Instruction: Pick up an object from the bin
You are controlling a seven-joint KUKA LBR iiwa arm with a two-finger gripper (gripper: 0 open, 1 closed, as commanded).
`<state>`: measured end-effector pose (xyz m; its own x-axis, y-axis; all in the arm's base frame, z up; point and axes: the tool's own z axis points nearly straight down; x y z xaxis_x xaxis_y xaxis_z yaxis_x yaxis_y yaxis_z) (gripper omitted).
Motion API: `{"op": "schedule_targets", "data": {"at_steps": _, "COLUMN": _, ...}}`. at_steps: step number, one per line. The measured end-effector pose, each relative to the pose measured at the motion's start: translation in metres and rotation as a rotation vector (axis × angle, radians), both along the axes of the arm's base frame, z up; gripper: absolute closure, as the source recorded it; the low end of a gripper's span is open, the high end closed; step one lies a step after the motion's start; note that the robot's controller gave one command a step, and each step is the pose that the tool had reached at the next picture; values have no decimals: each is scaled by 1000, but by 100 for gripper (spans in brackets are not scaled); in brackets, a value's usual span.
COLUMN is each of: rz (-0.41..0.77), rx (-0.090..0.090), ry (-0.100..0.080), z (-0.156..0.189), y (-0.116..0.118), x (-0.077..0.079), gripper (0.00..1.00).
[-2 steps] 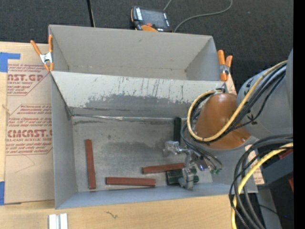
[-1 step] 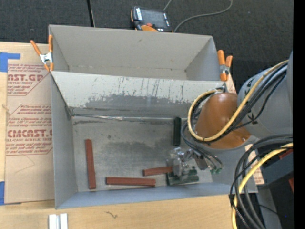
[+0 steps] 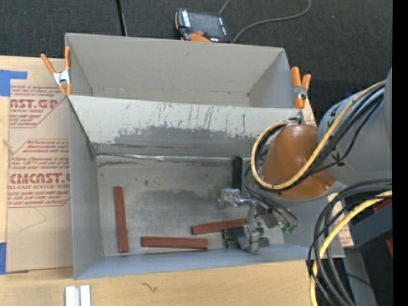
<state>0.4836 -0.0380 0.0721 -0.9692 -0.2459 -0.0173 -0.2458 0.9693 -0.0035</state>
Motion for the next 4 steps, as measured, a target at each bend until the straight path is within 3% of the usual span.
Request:
{"op": "schedule_targets", "data": {"at_steps": 1, "rz": 0, "rx": 0, "ry": -5, "z": 1, "y": 0, "x": 1, "gripper": 100}}
{"op": "schedule_targets", "data": {"at_steps": 2, "rz": 0, "rx": 0, "ry": -1, "z": 0, "y": 0, "x": 0, "gripper": 0}}
{"op": "schedule_targets", "data": {"at_steps": 3, "rz": 0, "rx": 0, "ry": -5, "z": 1, "y": 0, "x": 1, "gripper": 100}}
{"op": "schedule_targets", "data": {"at_steps": 4, "rz": 0, "rx": 0, "ry": 0, "z": 0, "y": 0, "x": 0, "gripper": 0}}
